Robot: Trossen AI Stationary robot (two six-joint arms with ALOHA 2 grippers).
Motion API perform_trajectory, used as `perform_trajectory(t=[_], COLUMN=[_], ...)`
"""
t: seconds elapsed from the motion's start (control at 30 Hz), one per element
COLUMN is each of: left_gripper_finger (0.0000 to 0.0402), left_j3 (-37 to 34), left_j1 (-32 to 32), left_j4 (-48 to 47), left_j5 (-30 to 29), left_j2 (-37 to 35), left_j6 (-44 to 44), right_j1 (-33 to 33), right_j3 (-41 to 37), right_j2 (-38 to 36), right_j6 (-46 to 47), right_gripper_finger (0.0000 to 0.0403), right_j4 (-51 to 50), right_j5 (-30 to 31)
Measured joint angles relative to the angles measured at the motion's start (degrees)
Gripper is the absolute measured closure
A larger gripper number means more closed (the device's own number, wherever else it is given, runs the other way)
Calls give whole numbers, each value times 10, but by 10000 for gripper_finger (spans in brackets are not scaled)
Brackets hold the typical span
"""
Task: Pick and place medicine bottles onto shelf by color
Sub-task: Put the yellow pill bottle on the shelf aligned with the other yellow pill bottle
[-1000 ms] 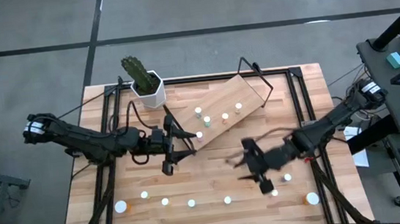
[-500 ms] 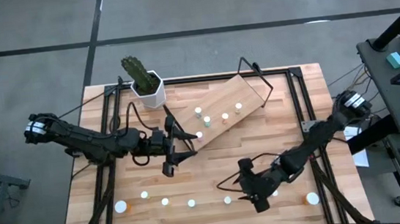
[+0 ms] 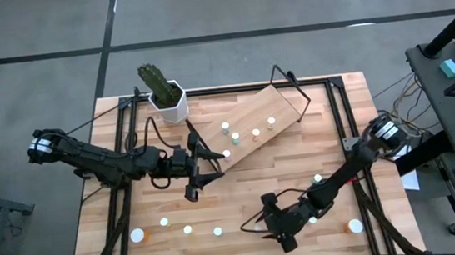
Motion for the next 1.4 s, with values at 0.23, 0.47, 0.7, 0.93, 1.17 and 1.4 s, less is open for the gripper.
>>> perform_trajectory(t=[0.23,0.47,0.7,0.93,1.17,1.4], left_gripper_finger=[187,187,187,187,187,187], left_j3=[0,0,0,0,0,-11], left_j1=[0,0,0,0,0,0], left_j4=[0,0,0,0,0,-8], left_j5=[0,0,1,1,1,11], left_j2=[0,0,0,0,-6,-47], left_j6=[0,0,1,1,50,95], right_j1=[-1,-2,-2,-2,-18,-77], right_j3=[0,0,0,-1,-2,-2], right_j2=[2,2,3,2,-52,-187], right_j6=[9,24,29,32,49,59], right_gripper_finger=[192,247,287,293,292,292], right_j4=[7,6,7,7,-3,-85], right_j5=[4,5,5,6,8,26])
